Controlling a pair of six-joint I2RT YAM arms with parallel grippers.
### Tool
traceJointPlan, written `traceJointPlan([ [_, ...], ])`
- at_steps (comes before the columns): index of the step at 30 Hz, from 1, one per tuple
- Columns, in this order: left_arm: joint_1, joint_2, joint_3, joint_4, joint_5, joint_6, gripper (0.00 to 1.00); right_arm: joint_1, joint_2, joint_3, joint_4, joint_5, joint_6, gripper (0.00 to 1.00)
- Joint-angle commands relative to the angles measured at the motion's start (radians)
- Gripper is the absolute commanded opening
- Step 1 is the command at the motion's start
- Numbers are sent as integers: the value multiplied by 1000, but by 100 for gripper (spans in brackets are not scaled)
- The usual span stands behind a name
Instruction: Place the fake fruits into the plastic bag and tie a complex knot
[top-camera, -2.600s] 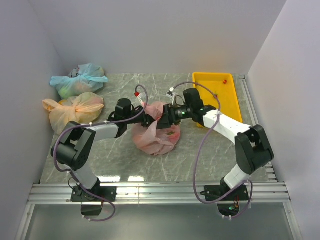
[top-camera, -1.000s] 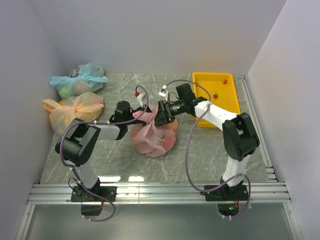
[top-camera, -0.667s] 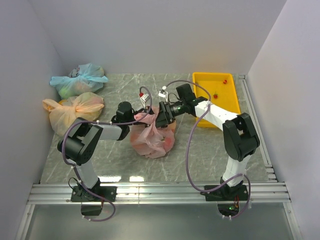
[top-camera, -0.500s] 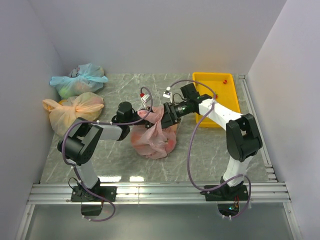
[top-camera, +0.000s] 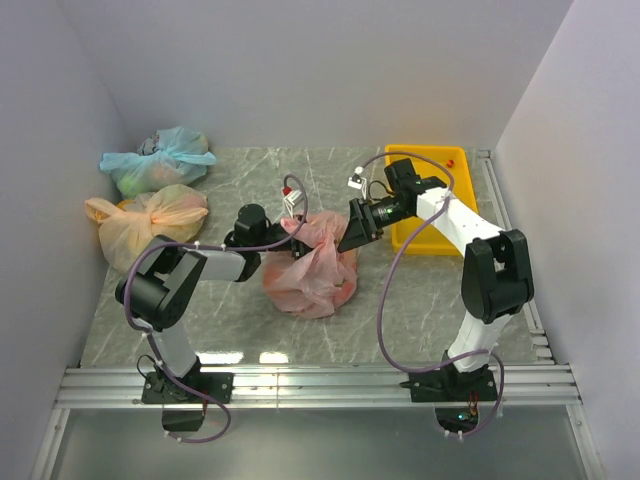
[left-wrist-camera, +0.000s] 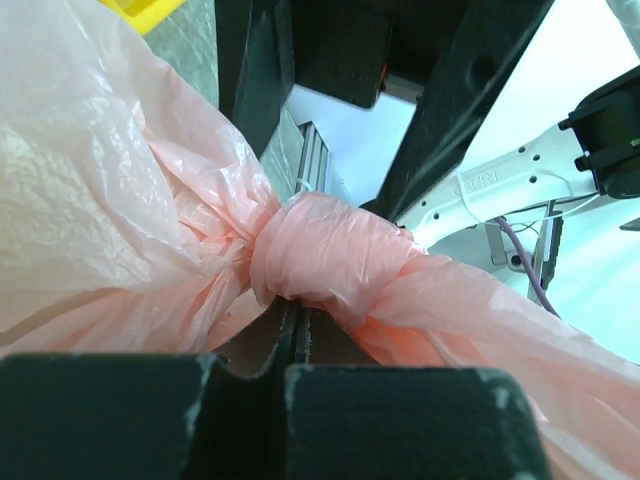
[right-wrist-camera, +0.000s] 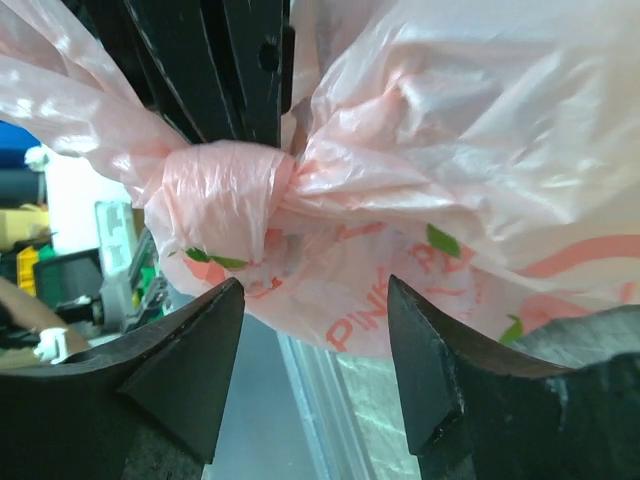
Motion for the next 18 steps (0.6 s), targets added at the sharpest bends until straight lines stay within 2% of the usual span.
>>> traceJointPlan([
  [1,-19,-14,23,71,27,4,0,10,-51,17,106,-7,55,67],
  [5,-29,9,47,65,18,11,0,63,-34,45,180,-28,155,79],
  [9,-30,49,84,102,14,-15,0,137,-8,62,203,8,209,79],
  [13,-30,74,99,133,20,-29,0,195,20,48,324,85,306,77],
  [18,-32,74,83,149,20,-42,0,194,27,81,220,117,249,77],
])
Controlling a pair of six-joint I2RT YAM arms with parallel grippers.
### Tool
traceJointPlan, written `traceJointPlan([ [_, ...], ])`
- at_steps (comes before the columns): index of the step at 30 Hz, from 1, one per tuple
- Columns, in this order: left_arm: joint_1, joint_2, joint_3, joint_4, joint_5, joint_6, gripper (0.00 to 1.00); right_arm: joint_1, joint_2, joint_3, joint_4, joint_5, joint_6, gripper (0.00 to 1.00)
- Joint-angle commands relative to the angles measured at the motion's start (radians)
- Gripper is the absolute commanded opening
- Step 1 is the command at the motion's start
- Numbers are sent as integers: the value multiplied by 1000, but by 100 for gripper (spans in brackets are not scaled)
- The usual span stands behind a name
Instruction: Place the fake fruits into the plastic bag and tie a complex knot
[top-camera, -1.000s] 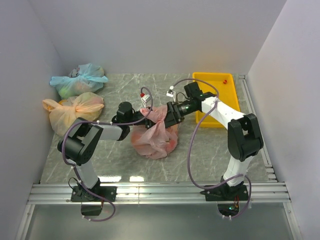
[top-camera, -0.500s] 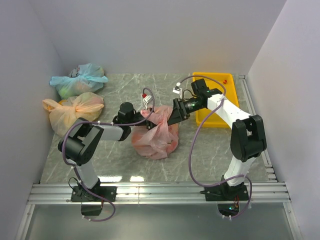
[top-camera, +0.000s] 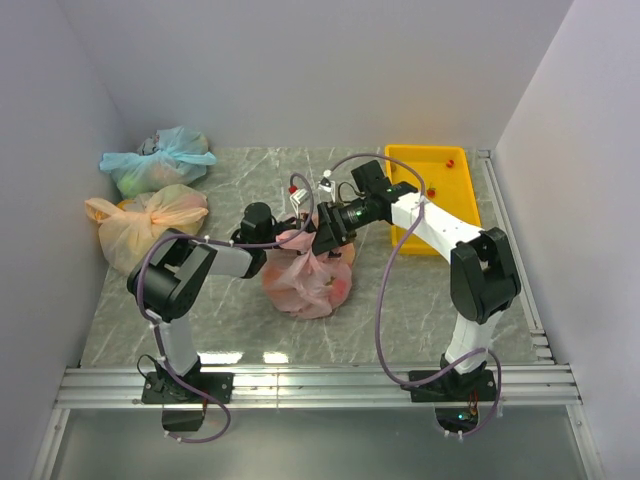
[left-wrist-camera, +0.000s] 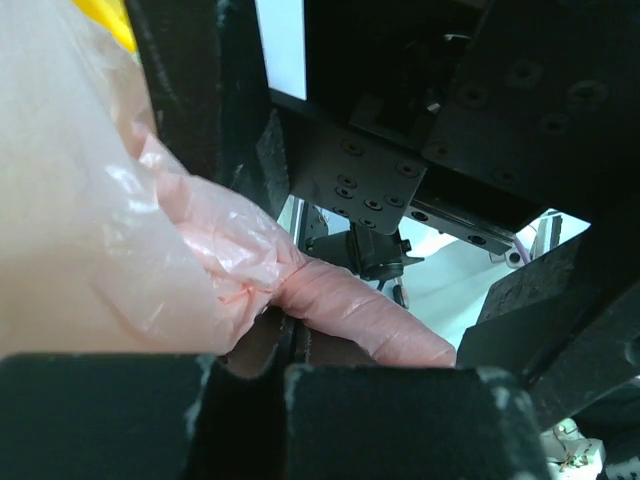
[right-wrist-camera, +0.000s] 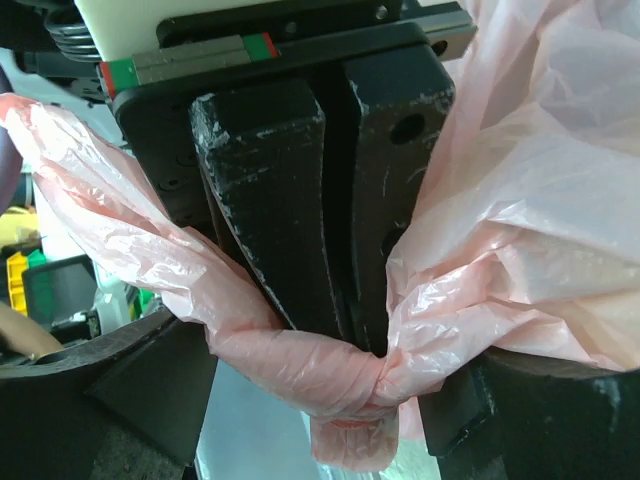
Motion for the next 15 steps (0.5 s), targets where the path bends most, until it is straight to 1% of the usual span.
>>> traceJointPlan([
  [1,-14,-5,23,104,7,-19,0,13,-14,47,-18,28,-49,78],
  [4,-13,-10,18,96,10,-13,0,-13,-38,62,-128,45,-120,81],
  [5,-14,-8,15,98,12,-11,0,-19,-41,90,-168,48,-175,82],
  [7,-14,-10,13,99,14,-13,0,-37,-34,122,-283,59,-247,82],
  [10,-13,-12,12,106,15,-14,1,-53,-34,170,-393,70,-313,83],
  [15,-16,-15,6,112,10,-19,0,-105,-55,191,-454,36,-345,84],
])
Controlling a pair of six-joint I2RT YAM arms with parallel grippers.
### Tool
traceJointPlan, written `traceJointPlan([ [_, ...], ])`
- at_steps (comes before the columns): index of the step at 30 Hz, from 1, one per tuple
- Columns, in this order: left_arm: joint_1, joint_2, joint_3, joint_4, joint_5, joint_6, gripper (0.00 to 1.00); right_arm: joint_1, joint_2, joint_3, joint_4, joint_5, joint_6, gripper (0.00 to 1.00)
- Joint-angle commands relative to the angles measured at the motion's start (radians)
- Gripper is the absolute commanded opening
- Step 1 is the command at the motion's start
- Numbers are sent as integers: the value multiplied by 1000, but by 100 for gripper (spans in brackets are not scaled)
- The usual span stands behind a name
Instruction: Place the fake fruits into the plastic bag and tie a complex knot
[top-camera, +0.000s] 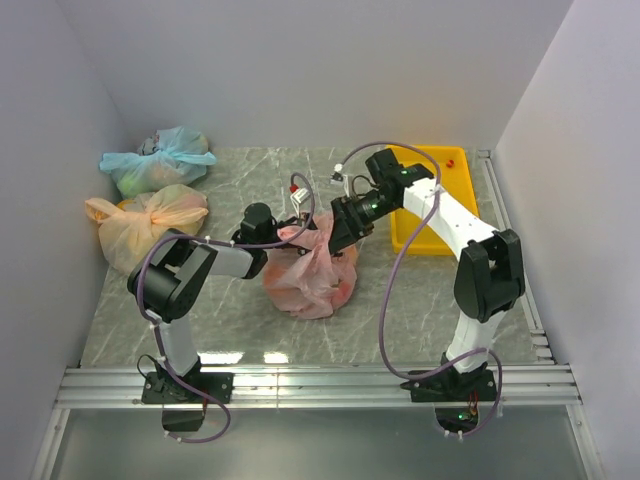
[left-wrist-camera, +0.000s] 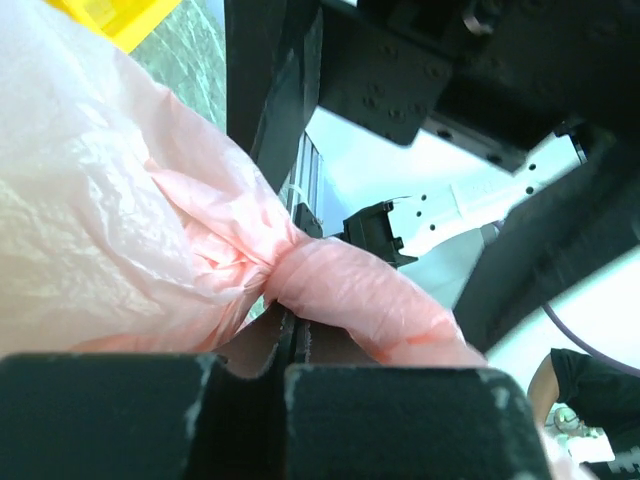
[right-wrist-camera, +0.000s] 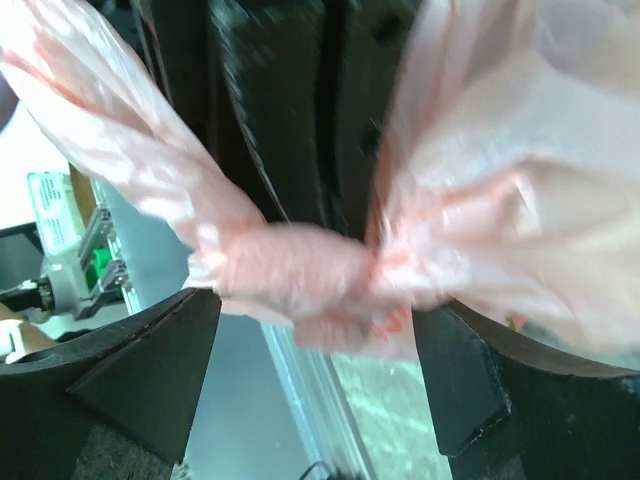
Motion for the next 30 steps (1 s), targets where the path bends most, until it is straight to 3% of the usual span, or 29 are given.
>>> traceJointPlan([
  [1,-11,-20,4,67,12,0,0,-45,-59,44,-104,-25,-78,83],
  [3,-9,-23,0,62,13,4,0,-88,-78,31,-106,-58,-85,81],
  [7,-9,-23,-4,70,12,-2,0,-148,-105,-20,-93,-88,-105,63],
  [8,-11,-20,0,71,12,-5,0,-151,-108,-34,-89,-92,-103,54],
  [11,-11,-16,6,70,15,-5,0,-147,-105,-43,-66,-117,-85,46],
  [18,-12,-14,16,53,12,1,1,-85,-75,-38,-41,-88,-88,46],
  [30,-20,-23,15,61,16,0,1,19,-67,-38,32,89,-59,46],
])
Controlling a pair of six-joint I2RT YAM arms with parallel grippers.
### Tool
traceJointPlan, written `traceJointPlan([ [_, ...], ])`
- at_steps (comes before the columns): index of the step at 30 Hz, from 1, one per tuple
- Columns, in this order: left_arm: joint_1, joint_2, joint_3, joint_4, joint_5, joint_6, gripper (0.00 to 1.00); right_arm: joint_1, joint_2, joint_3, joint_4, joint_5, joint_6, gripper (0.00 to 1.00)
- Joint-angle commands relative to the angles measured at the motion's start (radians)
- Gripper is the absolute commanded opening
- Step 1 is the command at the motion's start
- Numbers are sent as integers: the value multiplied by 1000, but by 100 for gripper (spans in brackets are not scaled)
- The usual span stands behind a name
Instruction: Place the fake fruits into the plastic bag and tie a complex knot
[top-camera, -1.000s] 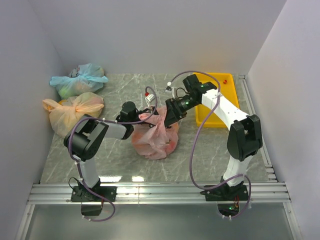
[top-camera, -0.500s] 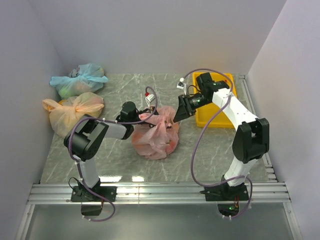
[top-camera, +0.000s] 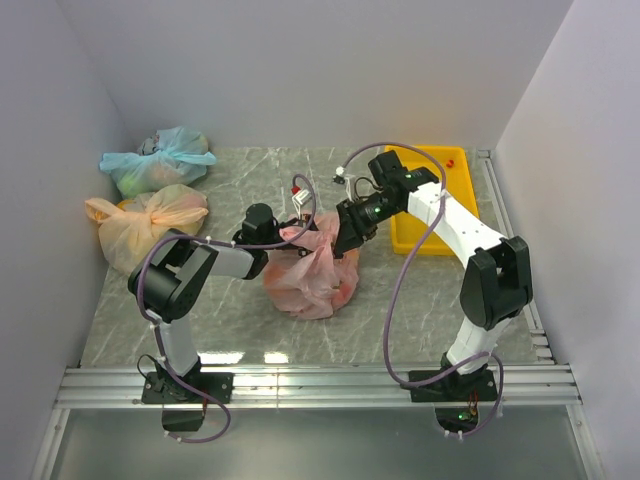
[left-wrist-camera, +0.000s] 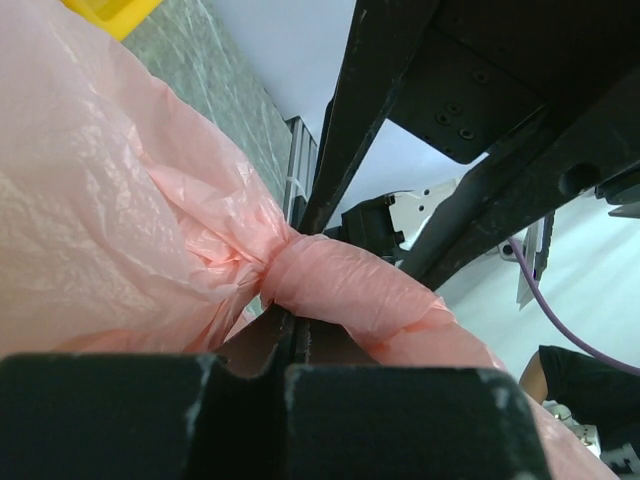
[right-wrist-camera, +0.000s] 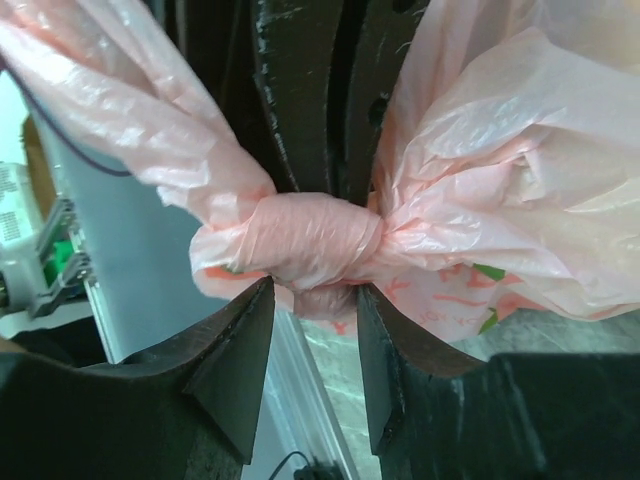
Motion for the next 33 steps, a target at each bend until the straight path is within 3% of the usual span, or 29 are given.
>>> traceJointPlan([
  [1,-11,-23,15,76,10,-1,0,26,-3,9,46,62,15,44],
  [6,-11,-33,11,78,11,4,0,33,3,7,15,56,-13,41],
  [9,-10,-33,5,87,11,-2,0,30,-6,-2,-2,68,-50,32],
  [12,-10,-36,5,92,11,-5,0,29,0,15,-43,68,-99,15],
  [13,-10,-36,5,95,14,-5,1,29,0,19,-45,71,-108,2],
  [14,-10,-37,5,90,13,-2,0,26,3,25,-51,71,-113,0],
  [21,-5,-51,5,69,17,21,0,15,5,64,-78,39,-120,0],
  [22,-5,-53,6,73,17,19,0,12,5,67,-84,25,-122,2],
  [25,-5,-53,6,85,16,13,0,12,14,78,-132,-8,-162,38],
  [26,-6,-51,5,88,17,12,1,10,13,78,-143,-12,-174,43],
  [28,-5,-54,3,85,17,12,1,1,6,64,-147,-1,-192,47],
  [33,-6,-56,-3,95,16,8,0,-25,0,48,-117,47,-180,45],
])
